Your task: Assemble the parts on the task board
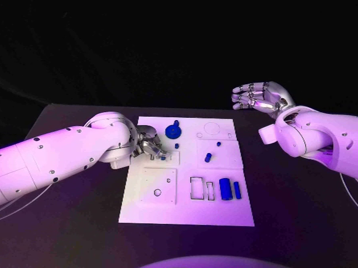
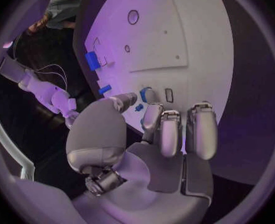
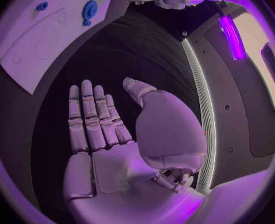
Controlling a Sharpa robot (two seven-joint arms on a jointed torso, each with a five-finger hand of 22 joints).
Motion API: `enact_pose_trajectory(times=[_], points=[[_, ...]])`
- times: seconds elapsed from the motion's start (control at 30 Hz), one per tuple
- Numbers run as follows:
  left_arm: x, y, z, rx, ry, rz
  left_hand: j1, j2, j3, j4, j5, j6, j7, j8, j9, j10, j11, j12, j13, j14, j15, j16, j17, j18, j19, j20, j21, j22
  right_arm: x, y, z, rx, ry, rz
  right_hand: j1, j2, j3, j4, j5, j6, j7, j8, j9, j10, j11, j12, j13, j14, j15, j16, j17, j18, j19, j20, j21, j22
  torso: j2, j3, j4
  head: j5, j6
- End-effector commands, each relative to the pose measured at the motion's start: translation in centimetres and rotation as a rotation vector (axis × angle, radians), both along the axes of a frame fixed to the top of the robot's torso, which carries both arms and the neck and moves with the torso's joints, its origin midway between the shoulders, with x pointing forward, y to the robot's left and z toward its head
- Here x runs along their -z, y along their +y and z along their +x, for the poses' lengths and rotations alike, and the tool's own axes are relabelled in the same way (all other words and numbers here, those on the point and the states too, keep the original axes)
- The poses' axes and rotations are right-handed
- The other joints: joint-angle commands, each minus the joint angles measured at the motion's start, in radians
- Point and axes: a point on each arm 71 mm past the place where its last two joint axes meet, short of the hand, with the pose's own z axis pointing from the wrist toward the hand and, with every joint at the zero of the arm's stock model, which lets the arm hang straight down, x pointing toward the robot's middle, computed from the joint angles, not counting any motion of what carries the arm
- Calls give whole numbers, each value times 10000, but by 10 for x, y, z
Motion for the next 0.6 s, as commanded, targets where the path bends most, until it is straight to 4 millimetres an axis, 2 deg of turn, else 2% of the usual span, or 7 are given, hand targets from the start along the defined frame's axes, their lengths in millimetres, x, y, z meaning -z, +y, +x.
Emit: enact_pose_trajectory(times=[0.03,0.2,0.4,0.53,0.57,0.6], points=[[-3,-2,-2,110,142,-194,-1,-51,-121,45,-50,13,41,-63,17,-17,-33,29,-18,1039,-74,33,2629,-178,248,-70,-66,21,1,1,0,-141,-45,-33,-102,30,-35,-1,52,-92,623,-68,-17,-71,3,-51,-8,-64,35,-66,-9,131,-5,96,-47,-9,-1,-2,-1,-20,23],[-11,-1,-1,23,-13,-401,-66,-30,-247,86,-52,20,48,-76,20,-21,-27,28,-18,1039,-69,33,2629,-177,246,-71,-71,14,1,1,0,-140,-52,-69,-117,29,-51,5,51,-90,625,-69,-18,-70,4,-48,-17,-64,37,-74,-14,131,-7,98,-55,-21,5,5,-4,6,57],[-27,7,4,-231,-232,-797,33,23,-395,51,-8,-139,93,-211,-9,-225,12,-119,-306,1039,-41,33,2629,-172,235,-66,-89,-9,2,1,0,-122,-51,-94,-117,29,-51,5,51,-90,625,-69,-18,-70,4,-48,-17,-64,37,-74,-14,131,-7,98,-55,-21,3,6,-4,8,107],[-39,18,11,-480,-291,-951,276,91,-573,59,25,-517,312,-752,-283,-594,188,-354,-754,1039,101,33,2629,-141,158,41,-198,-196,2,0,0,-106,-48,-105,-117,29,-51,5,51,-90,625,-69,-18,-70,4,-48,-17,-64,37,-74,-14,131,-7,98,-55,-21,-2,15,1,21,140],[-42,22,14,-581,-323,-980,387,115,-671,59,21,-723,527,-1233,-579,-781,363,-457,-971,1039,260,33,2629,-130,114,167,-259,-294,2,0,0,-103,-48,-107,-117,29,-51,5,51,-90,625,-69,-18,-70,4,-48,-17,-64,37,-74,-14,131,-7,98,-55,-21,-4,14,5,28,149],[-44,25,16,-658,-343,-1018,486,106,-709,68,42,-987,640,-1587,-787,-1006,471,-609,-1282,1039,341,33,2629,-106,76,224,-313,-394,2,0,0,-101,-47,-108,-117,29,-51,5,51,-90,625,-69,-18,-70,4,-48,-17,-64,37,-74,-14,131,-7,98,-55,-21,-9,16,9,37,160]])
